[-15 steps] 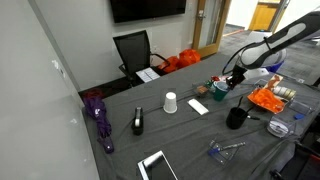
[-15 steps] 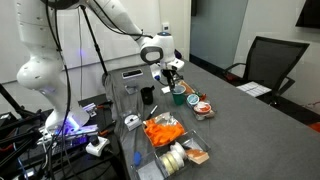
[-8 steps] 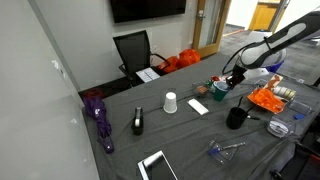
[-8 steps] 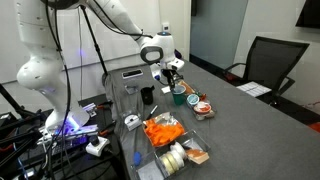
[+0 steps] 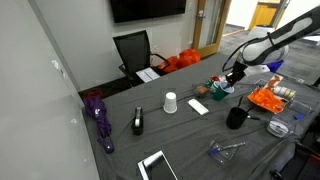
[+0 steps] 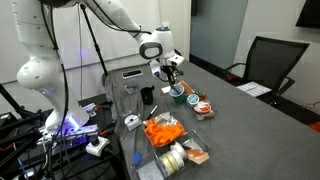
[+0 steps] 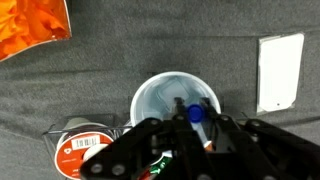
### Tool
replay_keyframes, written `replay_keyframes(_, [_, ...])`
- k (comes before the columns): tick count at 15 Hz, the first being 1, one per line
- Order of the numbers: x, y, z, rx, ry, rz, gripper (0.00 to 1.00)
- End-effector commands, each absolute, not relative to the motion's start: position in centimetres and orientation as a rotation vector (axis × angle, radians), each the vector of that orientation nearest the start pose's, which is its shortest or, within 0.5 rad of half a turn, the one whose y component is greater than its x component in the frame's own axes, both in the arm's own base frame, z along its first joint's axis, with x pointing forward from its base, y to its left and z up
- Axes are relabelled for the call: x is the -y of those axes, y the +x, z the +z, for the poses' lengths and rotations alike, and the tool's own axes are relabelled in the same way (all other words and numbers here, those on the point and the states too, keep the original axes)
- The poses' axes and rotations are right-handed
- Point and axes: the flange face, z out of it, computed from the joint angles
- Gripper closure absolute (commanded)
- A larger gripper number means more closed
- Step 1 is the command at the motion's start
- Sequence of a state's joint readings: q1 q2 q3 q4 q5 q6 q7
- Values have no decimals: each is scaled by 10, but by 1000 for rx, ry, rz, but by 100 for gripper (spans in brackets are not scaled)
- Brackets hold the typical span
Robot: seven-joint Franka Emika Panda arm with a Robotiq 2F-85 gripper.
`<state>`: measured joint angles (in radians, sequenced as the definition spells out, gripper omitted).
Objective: Move the marker from the cup to the tray
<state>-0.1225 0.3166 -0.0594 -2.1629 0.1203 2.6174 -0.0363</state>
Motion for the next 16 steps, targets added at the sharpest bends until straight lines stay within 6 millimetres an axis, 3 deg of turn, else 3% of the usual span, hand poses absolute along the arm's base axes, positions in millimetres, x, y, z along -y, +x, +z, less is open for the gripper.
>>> replay_keyframes(1, [99,559,280,-391,-3055,-216,95])
replay_keyframes(8, [94,563,308,-433,-2999,-289,95])
replay_keyframes(16, [100,581,331,-521,-2937,-392,95])
